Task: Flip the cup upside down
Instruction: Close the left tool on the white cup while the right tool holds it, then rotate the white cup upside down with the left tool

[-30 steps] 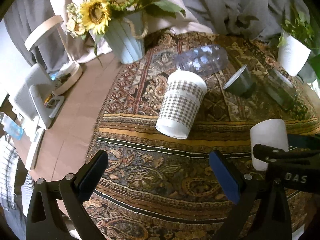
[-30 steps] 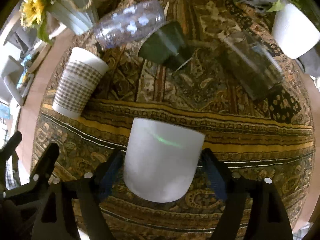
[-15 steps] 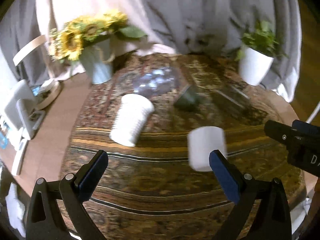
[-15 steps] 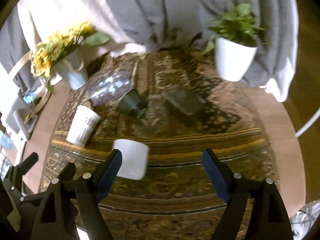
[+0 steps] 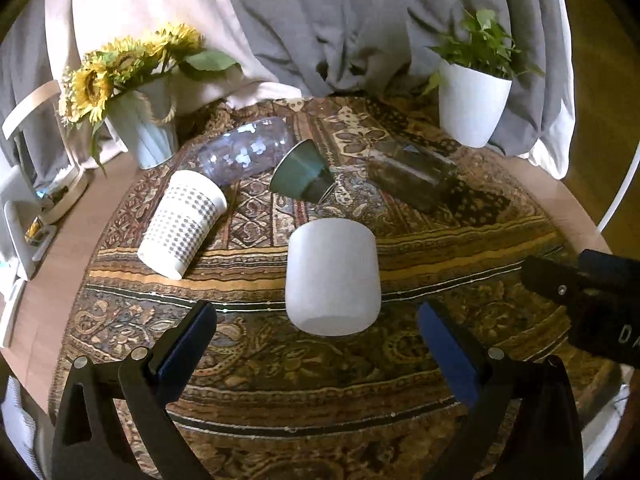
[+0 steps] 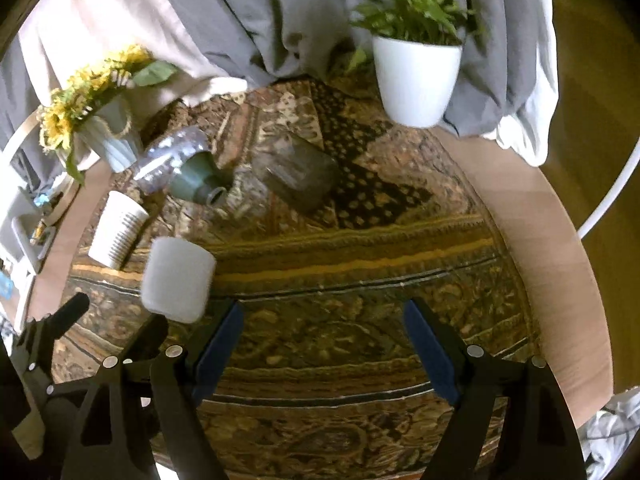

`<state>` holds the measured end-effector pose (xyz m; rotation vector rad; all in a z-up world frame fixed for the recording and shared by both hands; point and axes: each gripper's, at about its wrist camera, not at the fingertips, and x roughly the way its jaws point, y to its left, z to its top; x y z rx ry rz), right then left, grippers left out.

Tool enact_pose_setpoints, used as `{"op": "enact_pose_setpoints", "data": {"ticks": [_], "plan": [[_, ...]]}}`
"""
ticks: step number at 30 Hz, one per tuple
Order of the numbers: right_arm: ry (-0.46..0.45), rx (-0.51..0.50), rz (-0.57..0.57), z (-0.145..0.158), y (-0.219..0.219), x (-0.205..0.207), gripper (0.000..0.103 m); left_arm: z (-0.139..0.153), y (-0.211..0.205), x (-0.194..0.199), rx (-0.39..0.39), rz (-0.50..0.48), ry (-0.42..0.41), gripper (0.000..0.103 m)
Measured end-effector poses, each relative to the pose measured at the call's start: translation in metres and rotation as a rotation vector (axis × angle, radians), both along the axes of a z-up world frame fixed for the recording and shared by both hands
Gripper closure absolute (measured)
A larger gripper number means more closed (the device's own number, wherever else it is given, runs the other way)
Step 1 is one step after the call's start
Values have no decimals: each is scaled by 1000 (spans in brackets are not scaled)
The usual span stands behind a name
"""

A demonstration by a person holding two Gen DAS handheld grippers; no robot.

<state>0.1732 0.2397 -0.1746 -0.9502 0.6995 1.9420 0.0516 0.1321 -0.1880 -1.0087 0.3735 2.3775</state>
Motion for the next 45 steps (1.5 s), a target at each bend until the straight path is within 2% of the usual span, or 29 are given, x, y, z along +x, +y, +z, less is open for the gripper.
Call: {"op": "enact_pose_setpoints", "data": {"ticks": [6, 10, 14, 23, 30, 40, 41, 45], "plan": [[-26, 14, -3, -14, 6, 4, 21, -16, 3, 0, 32, -1, 26, 7], [-40, 19, 10, -19, 8, 2, 21, -25, 6, -2, 57, 8, 11, 20], [-53, 28, 24, -21, 8, 1, 21, -31, 6, -2, 78, 26, 11, 21], [-71, 31, 37, -25, 10, -1, 21, -36, 10, -2, 76, 26, 34, 39], [-70, 36, 37, -22, 9, -1, 21, -33, 10, -2, 72, 18, 26, 40], [-27, 41, 17, -11, 17, 3, 21, -13, 20, -10, 36, 23, 26, 40], [-20, 44, 15, -9, 18, 3, 21, -11, 21, -12, 40, -43, 23, 40], [-3, 49, 8, -4, 23, 1, 21, -7, 29, -23, 23, -41, 14, 40]]}}
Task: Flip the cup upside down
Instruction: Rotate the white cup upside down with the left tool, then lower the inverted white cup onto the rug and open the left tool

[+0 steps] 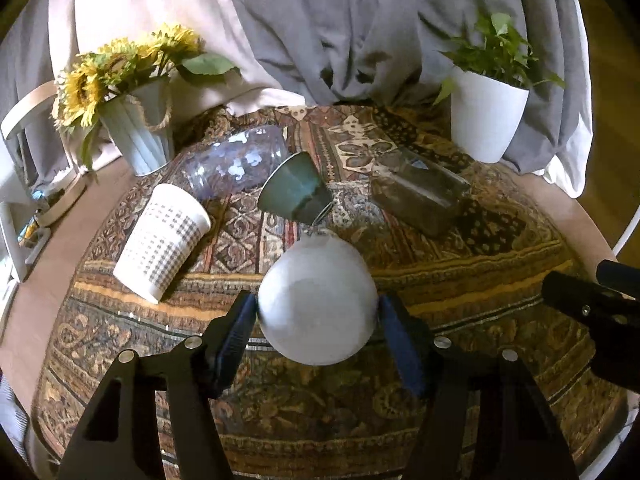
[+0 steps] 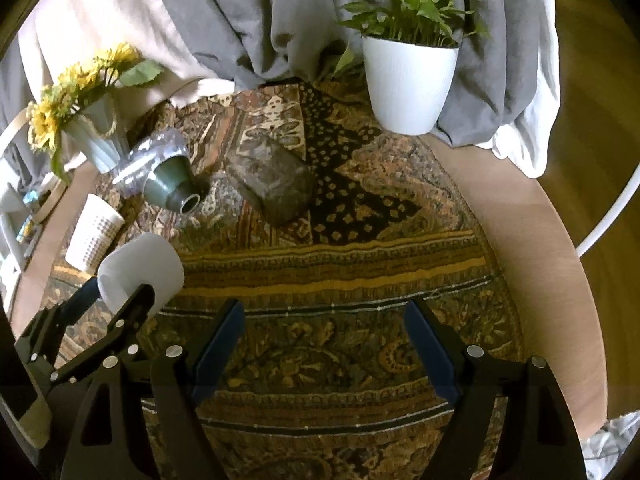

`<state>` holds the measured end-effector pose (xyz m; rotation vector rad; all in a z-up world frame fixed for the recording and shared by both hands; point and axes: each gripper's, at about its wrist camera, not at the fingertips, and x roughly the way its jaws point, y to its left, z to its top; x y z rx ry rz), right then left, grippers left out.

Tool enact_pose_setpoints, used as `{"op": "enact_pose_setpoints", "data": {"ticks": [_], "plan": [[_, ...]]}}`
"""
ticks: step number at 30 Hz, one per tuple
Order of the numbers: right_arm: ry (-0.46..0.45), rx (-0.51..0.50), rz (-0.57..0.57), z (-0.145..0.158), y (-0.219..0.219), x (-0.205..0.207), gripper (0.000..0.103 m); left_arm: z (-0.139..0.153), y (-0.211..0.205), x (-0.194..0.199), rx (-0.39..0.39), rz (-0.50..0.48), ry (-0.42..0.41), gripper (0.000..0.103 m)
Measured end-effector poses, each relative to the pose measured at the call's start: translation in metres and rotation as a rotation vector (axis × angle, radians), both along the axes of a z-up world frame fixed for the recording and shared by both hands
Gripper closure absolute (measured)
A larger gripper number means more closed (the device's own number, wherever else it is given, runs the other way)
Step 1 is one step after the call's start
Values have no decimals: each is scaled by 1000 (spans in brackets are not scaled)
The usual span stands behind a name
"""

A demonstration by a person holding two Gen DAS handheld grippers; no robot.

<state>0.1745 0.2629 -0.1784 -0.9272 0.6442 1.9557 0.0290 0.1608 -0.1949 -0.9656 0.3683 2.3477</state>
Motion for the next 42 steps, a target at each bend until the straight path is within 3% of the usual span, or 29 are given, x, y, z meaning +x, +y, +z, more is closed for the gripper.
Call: {"op": "enact_pose_setpoints", "data": {"ticks": [13, 22, 25, 30, 34, 42], "plan": [[42, 24, -28, 12, 22, -10, 21, 0, 27, -40, -28, 8, -49, 40], [34, 5, -46, 9, 30, -14, 21, -1, 34, -44, -49, -13, -52, 40], [41, -1, -63, 12, 30, -13, 21, 8, 28, -46, -24, -20, -66, 27], [66, 18, -75, 27, 23, -14, 19, 41, 9, -40, 18, -1, 27, 8], [98, 61, -88, 47, 12, -17, 11, 71, -12, -37, 28, 34, 122, 1], [170, 164, -60, 95, -18, -30, 7, 122, -54, -39, 73, 85, 219, 0]]}}
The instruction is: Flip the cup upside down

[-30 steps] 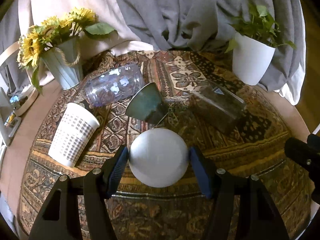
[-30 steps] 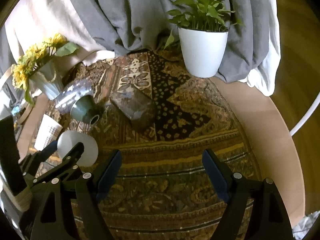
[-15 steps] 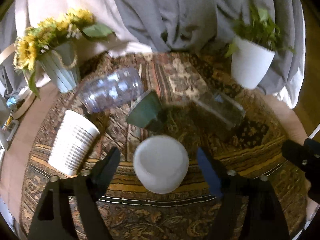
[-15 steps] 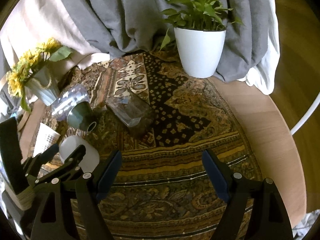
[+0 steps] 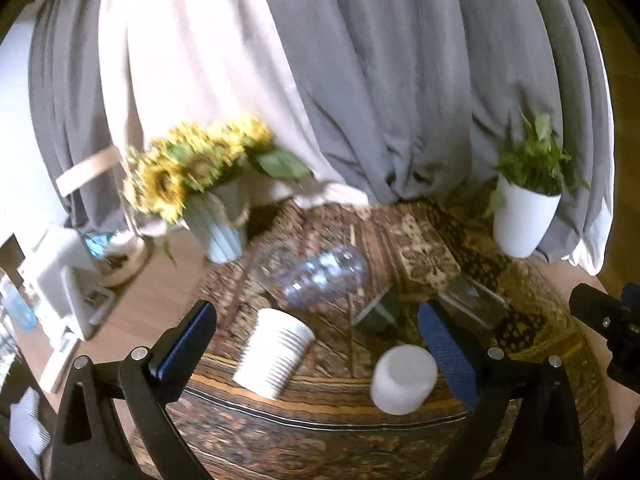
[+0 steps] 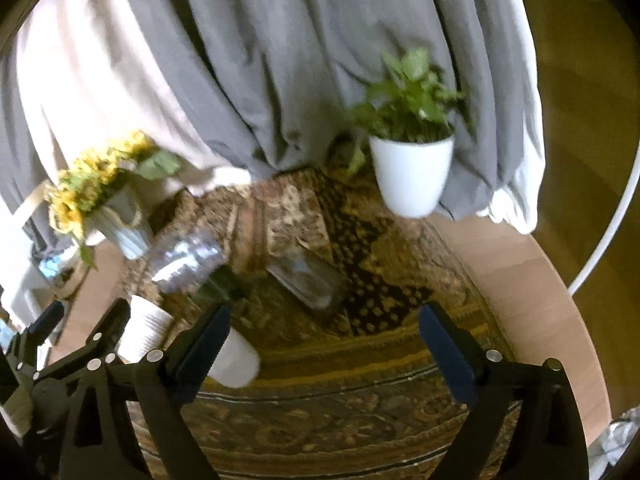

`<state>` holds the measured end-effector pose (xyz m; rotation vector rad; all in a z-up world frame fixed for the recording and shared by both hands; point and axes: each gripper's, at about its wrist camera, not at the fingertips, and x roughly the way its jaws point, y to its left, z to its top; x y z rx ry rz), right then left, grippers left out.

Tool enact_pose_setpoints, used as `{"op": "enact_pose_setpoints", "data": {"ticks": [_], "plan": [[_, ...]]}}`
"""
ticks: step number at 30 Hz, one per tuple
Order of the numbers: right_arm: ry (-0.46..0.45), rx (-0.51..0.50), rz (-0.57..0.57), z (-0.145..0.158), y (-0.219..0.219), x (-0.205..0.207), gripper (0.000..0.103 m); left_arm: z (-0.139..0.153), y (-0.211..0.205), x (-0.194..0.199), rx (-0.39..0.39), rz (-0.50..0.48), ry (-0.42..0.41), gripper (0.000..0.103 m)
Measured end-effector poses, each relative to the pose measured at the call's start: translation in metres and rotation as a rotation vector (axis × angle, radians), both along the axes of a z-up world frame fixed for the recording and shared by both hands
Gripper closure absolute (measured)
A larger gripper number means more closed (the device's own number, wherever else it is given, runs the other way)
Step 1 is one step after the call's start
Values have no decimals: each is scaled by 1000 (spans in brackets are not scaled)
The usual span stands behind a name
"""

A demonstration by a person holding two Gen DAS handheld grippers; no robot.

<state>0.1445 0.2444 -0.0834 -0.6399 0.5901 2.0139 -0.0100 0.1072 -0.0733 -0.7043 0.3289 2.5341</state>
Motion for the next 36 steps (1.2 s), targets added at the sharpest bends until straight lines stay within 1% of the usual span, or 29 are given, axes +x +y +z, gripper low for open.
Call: {"op": "enact_pose_setpoints", "data": {"ticks": [6, 8, 11, 14, 22, 27, 36], "plan": [[35, 54, 24, 27, -25, -12, 7, 26, -28, -1, 32, 24, 38, 0], [48, 68, 28, 34, -32, -15, 7, 34, -38, -3, 53, 34, 42, 0], [57, 80, 30, 41, -40, -18, 7, 44, -49, -4, 78, 40, 51, 0], [62, 95, 27, 49, -49, -23, 7, 52, -57, -3, 81, 37, 71, 0], [61, 126, 21, 60, -65, -29, 7, 63, -74, -5, 105, 34, 91, 0], [59, 149, 14, 64, -73, -34, 7, 66, -79, -6, 106, 27, 105, 0], [67, 179, -4, 70, -82, -39, 7, 76, -87, -5, 117, 12, 152, 0]]}}
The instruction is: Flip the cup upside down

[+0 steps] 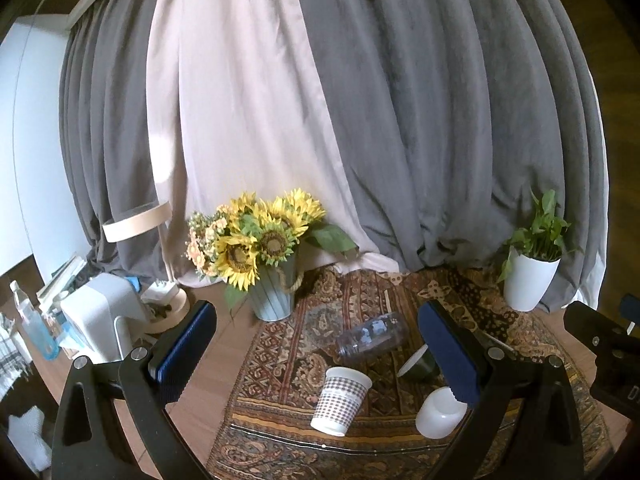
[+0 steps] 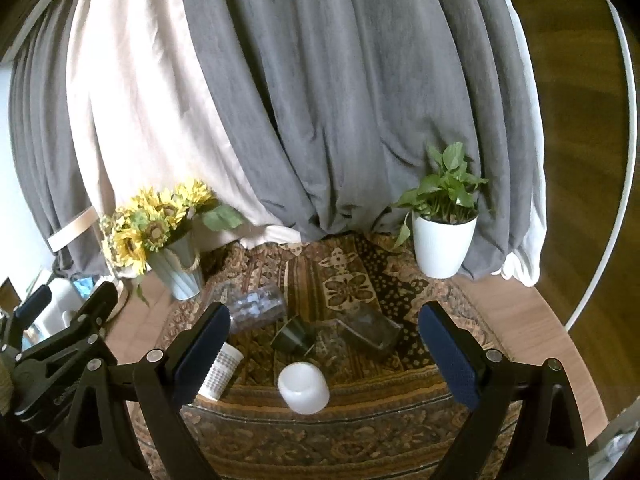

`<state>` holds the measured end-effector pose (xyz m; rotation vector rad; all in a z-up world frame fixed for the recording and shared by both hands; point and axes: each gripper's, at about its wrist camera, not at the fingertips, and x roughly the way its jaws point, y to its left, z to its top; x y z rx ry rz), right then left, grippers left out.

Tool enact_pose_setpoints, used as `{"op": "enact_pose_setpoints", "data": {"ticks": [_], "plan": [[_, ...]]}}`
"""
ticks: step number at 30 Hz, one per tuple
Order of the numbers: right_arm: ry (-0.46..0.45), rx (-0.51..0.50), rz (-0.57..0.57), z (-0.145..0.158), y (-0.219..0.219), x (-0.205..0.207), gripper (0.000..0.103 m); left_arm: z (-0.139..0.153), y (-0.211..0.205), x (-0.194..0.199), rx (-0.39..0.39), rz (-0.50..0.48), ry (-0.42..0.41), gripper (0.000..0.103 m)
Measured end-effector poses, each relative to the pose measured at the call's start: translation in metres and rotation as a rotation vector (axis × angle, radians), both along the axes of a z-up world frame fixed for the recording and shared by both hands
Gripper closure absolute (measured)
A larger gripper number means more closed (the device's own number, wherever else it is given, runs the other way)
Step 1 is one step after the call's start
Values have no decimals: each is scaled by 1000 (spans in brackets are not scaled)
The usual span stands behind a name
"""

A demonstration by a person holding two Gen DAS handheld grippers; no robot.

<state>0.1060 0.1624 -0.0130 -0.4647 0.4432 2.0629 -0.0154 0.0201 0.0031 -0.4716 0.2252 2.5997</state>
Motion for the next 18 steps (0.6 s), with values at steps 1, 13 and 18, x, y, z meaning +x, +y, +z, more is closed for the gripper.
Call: {"op": "enact_pose_setpoints", "data": {"ticks": [1, 13, 18], "plan": [[1, 4, -1, 1, -1, -1, 7, 1, -1, 0, 1, -2, 4, 0], [12, 45, -8, 9, -11, -9, 7, 8, -8, -4, 14, -14, 33, 0], [13, 51, -13, 10, -11, -12, 7, 9, -8, -3, 4, -9, 44, 0]]}}
